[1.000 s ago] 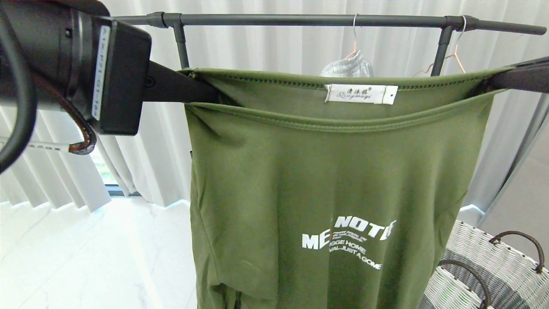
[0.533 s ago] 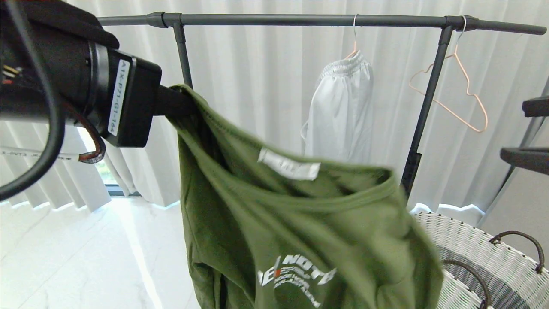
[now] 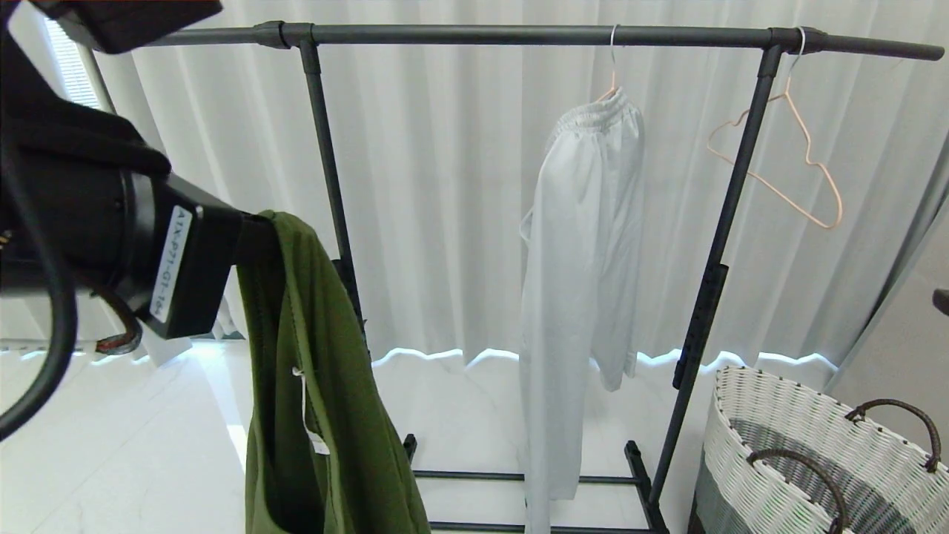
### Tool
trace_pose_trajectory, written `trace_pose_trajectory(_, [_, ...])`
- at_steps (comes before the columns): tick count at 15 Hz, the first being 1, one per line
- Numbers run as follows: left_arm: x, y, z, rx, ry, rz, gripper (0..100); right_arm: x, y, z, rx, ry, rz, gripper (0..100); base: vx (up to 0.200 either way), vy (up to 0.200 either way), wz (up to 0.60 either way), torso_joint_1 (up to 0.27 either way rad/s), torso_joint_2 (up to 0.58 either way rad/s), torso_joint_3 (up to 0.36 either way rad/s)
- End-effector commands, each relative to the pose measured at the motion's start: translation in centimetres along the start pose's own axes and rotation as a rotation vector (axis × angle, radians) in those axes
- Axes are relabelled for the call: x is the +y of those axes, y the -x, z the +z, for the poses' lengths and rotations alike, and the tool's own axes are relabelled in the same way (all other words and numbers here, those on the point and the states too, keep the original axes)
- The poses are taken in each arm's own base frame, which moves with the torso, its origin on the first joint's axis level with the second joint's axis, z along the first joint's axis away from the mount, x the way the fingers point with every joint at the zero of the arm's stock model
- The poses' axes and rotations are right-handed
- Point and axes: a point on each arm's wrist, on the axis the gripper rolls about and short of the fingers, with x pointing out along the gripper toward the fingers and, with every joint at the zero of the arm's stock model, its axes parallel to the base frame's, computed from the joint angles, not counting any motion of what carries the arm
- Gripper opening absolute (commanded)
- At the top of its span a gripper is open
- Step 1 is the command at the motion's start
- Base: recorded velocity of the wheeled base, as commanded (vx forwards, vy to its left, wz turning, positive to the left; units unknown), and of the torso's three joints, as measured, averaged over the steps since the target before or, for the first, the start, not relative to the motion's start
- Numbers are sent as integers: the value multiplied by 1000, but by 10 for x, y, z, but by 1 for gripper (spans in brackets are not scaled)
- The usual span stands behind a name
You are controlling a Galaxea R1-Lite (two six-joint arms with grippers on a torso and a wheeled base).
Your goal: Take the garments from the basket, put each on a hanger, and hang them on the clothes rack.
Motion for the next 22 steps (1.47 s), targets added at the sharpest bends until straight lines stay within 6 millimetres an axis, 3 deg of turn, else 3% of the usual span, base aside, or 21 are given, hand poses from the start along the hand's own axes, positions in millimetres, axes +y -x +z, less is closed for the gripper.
trace_pose_trajectory(1, [9,18,-14,-15,16,20,0,-30,-32,-25,252,-1,-395,100,0,0,0,0,0,0])
trace_pose_trajectory(4, [22,26,-32,10,50,89,0,-52,-40,-44,393,56,-574,100,0,0,0,0,0,0])
trace_pose_trajectory(12, [32,38,-49,18,90,156,0,-62,-55,-94,327,230,-749,100,0,0,0,0,0,0])
trace_pose_trajectory(16, [31,37,-54,33,86,156,0,-61,-55,-97,311,197,-749,100,0,0,0,15,-73,-63])
trace_pose_trajectory(22, [28,28,-64,-27,75,164,0,-63,-61,-98,275,71,-734,100,0,0,0,105,-413,-302])
